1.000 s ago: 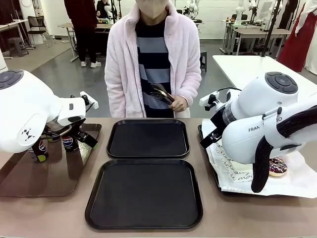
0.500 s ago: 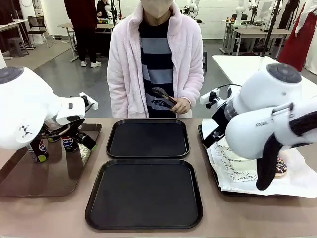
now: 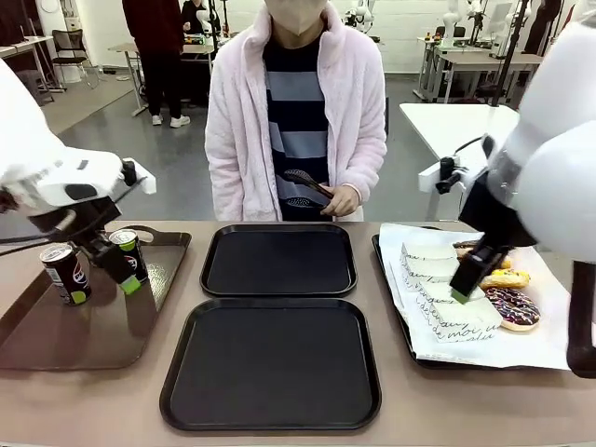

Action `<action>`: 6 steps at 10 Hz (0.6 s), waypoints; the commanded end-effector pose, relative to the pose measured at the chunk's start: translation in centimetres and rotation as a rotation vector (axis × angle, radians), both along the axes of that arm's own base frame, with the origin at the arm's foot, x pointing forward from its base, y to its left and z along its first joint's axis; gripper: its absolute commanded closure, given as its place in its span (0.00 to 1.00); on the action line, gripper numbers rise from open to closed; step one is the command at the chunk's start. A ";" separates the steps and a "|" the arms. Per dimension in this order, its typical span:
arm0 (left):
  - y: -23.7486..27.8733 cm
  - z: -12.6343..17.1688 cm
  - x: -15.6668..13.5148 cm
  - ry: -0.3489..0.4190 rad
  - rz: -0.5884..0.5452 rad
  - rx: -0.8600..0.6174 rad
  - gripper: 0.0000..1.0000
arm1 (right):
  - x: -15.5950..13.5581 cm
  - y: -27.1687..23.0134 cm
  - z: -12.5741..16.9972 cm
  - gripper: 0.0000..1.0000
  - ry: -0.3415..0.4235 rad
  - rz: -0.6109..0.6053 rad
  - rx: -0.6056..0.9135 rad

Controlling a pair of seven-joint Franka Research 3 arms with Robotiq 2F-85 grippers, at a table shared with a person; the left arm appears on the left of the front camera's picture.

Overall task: Set up donuts and drinks on trays.
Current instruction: Pick up one Pepsi coke and place it on the Flat Tray.

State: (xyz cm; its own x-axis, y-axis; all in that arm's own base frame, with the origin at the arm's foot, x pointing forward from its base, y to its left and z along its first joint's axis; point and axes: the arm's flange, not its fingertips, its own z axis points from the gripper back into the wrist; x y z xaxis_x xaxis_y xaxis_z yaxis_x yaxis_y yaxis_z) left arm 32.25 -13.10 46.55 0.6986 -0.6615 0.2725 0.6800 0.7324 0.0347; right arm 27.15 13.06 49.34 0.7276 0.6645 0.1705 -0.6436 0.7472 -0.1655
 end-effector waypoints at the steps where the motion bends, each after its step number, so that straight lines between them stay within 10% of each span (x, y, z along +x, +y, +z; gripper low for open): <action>1: -0.6 -2.0 1.4 0.006 0.018 -0.001 0.00 | -3.0 -2.9 -6.3 0.00 -0.166 -0.022 -0.026; 2: -0.6 -2.0 1.4 0.006 0.018 -0.001 0.00 | 0.0 0.0 0.0 0.00 0.000 0.000 0.000; 4: -0.6 -2.0 1.4 0.006 0.018 -0.001 0.00 | -0.5 -0.5 1.2 0.00 -0.044 -0.002 -0.008; 6: 2.3 -1.2 1.2 0.091 0.059 -0.242 0.00 | 1.3 -5.9 -1.0 0.00 0.162 -0.074 0.553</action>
State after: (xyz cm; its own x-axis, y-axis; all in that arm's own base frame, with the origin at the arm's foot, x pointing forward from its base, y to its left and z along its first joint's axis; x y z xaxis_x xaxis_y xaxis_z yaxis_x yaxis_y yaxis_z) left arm 33.48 -12.85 45.06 0.7295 -0.6206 0.2874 0.6570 0.7527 -0.0423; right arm 28.00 10.15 50.23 0.7641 0.5850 0.2718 -0.6166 0.7862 0.0413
